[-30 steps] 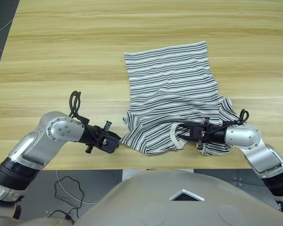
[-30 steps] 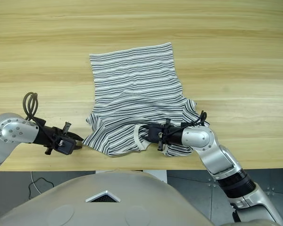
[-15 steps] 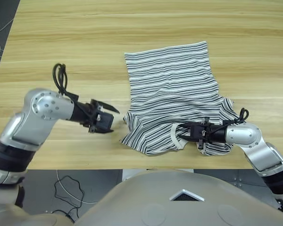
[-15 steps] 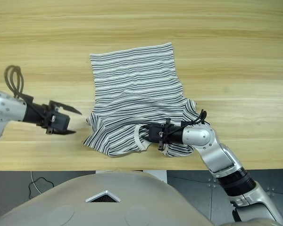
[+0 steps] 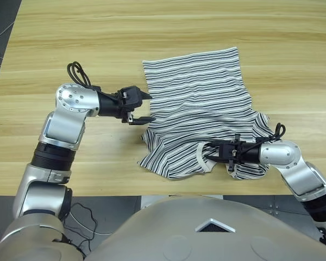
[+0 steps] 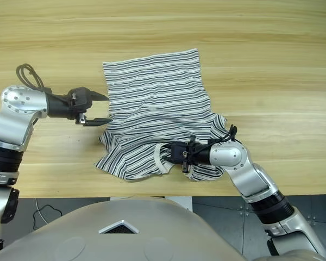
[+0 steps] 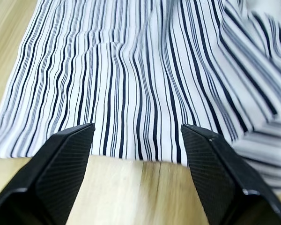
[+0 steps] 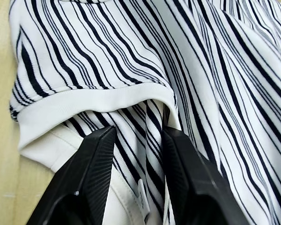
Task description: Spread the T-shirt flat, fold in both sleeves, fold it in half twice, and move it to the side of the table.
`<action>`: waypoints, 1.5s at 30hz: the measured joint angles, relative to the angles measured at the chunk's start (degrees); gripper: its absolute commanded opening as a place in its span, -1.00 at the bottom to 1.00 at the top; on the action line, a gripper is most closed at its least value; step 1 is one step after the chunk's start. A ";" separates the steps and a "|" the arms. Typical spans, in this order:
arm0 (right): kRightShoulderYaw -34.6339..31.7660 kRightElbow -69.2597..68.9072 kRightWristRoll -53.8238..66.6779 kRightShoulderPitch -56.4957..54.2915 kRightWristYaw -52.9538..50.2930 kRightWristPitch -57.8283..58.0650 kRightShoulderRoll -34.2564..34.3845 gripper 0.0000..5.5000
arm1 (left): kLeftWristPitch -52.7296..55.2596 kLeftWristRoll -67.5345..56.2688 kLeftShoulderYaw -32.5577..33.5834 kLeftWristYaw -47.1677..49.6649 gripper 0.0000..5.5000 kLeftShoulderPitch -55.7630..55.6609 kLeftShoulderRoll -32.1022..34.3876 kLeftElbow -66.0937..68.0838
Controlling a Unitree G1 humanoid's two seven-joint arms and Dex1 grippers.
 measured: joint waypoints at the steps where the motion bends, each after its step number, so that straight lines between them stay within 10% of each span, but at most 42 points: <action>1: 0.11 0.14 -0.22 -0.20 -0.04 -0.27 0.00 -0.37 | 1.91 -0.99 0.14 0.00 0.24 -0.31 -0.57 -0.08; 20: 0.93 0.67 -0.91 -0.90 -1.37 -1.17 0.01 -0.37 | 6.48 -0.79 -4.29 0.31 0.64 1.79 -2.04 0.38; 32: 1.08 0.88 -0.94 -0.92 -1.83 -1.57 0.01 -0.37 | 7.52 -0.80 -4.96 0.32 -0.06 3.25 -2.07 1.37; 45: 1.10 0.87 -1.01 -0.95 -2.09 -2.15 0.00 -0.37 | -23.55 15.03 -9.77 16.54 -0.08 -10.07 -0.35 28.16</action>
